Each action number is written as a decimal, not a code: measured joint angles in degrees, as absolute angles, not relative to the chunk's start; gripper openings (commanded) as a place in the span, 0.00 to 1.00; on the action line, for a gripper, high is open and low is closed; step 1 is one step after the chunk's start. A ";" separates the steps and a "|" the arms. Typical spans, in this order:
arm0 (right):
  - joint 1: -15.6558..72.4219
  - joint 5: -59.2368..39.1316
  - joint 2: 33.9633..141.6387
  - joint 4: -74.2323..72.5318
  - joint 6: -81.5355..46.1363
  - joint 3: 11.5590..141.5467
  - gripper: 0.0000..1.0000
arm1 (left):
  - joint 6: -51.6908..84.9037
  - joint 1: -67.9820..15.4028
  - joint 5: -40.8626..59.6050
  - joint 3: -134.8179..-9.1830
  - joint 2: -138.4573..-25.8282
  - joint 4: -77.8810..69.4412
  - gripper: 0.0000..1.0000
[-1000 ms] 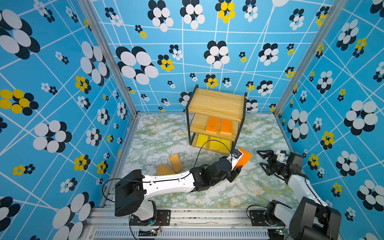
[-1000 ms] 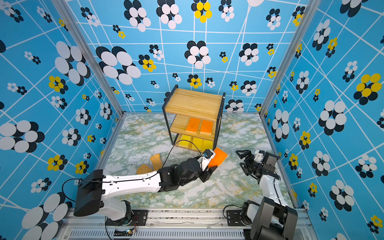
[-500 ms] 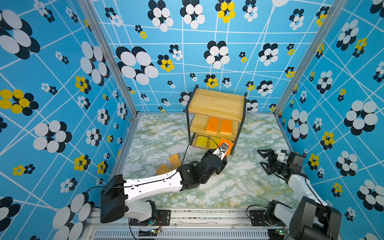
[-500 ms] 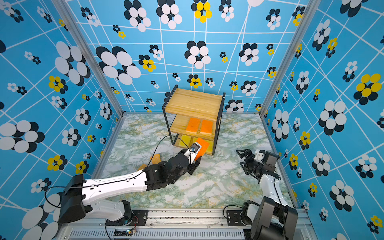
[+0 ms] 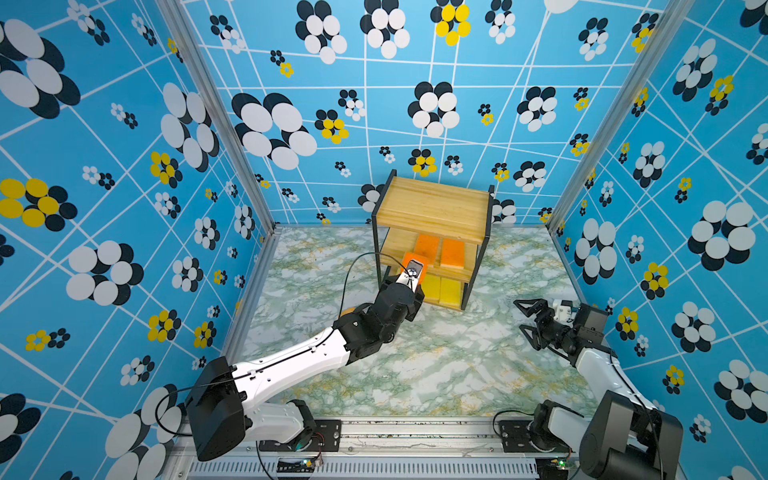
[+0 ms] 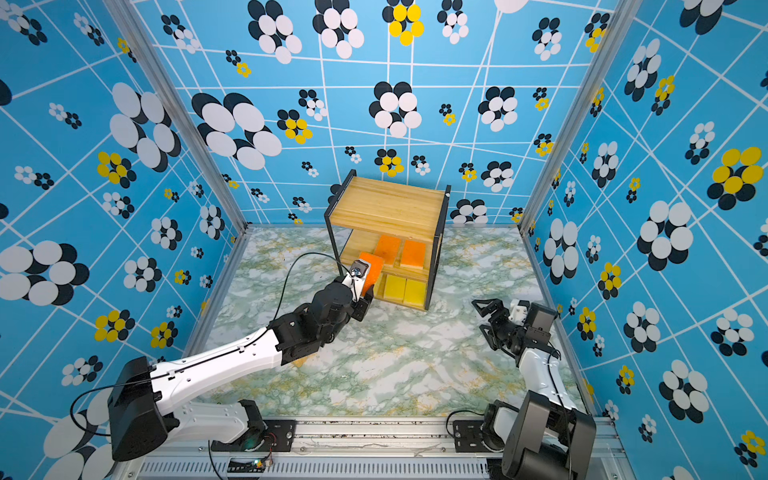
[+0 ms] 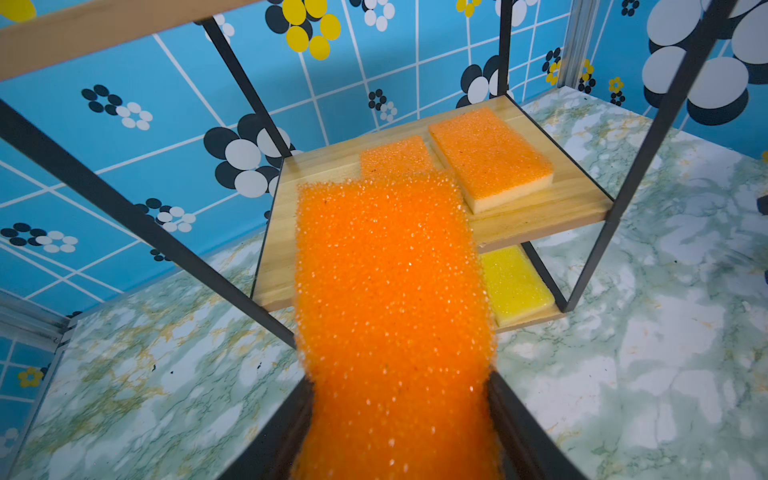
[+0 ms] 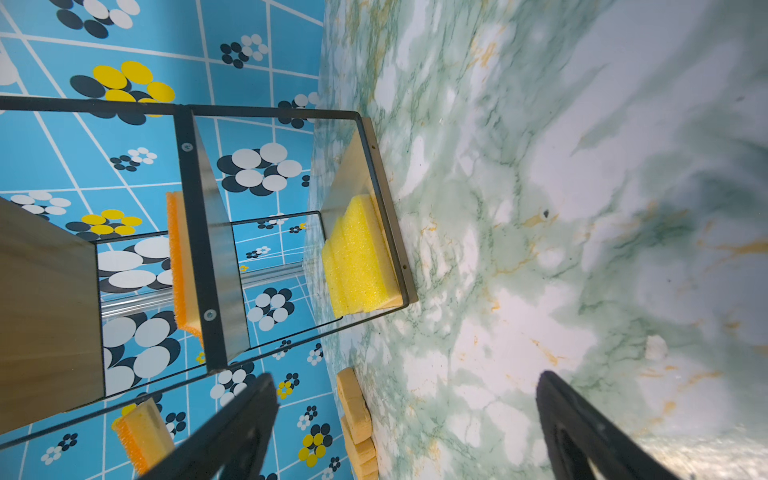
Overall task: Place and organize the cleaning sponges onto the shelf
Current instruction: 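Carry the orange sponge with the left gripper onto the shelf's upper tier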
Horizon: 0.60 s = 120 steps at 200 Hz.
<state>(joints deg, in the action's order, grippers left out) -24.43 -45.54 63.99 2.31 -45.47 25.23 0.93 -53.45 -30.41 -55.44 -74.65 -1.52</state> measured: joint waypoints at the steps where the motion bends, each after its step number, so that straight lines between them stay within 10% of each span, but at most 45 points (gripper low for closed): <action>1: -24.43 -45.54 63.99 2.31 -45.47 25.23 0.99 | 0.91 -53.32 -30.41 -55.44 -74.72 -1.61 0.59; 120: -24.43 -45.54 64.05 2.28 -45.45 25.26 0.99 | 0.16 -45.87 -26.30 -56.01 -80.51 -6.96 0.58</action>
